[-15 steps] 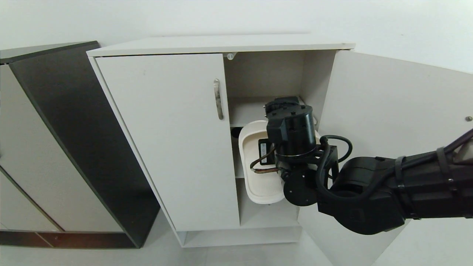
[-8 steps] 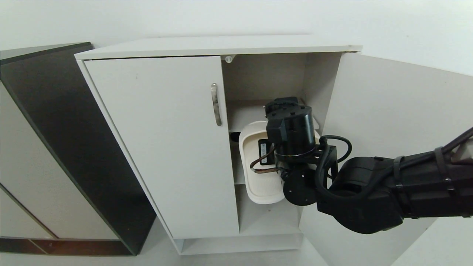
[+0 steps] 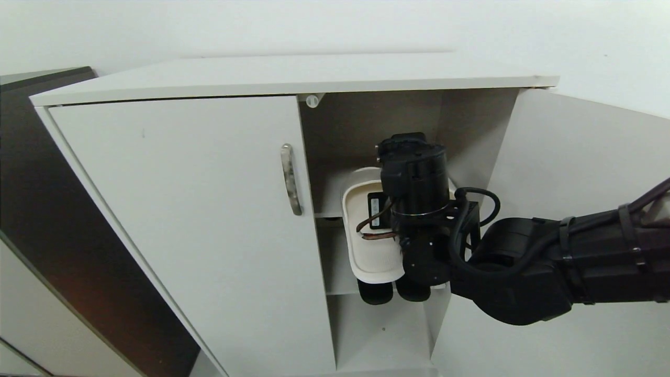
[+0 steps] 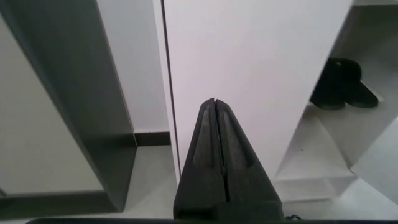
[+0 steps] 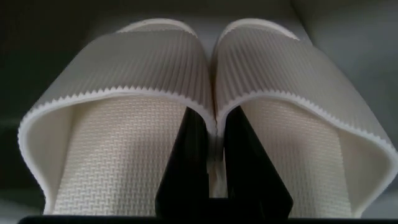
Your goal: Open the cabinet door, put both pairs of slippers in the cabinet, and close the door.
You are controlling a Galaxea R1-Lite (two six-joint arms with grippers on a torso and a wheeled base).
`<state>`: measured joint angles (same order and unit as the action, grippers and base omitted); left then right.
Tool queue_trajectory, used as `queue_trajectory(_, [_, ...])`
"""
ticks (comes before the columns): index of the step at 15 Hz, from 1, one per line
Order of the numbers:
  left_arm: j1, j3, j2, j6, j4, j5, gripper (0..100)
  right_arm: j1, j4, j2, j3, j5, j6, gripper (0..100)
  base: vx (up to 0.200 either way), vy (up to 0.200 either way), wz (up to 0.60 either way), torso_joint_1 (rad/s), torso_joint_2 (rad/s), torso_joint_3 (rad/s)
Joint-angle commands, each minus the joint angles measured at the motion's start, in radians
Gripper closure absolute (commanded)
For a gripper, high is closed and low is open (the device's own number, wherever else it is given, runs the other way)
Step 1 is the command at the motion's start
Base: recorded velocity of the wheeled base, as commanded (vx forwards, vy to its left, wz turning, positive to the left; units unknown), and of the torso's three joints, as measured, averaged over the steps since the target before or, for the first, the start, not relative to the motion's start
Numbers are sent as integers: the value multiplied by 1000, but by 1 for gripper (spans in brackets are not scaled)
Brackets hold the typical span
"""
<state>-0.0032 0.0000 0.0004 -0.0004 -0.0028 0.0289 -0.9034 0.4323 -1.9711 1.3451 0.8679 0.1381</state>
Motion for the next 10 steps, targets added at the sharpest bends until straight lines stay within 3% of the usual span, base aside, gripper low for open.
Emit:
queue_trajectory(1, [0,0,1,0,0,0,100,4,0,0,0,0,2,100,200,0,0,-2,7,12])
queue_trajectory(2, [0,0,1,-1,0,0,100,8,0,0,0,0,2,100,200,0,0,12,7,2])
queue_trajectory(10, [0,0,1,-1,0,2,100,44,17,-35,6,-118,3,100,0,0,0,0,0,0])
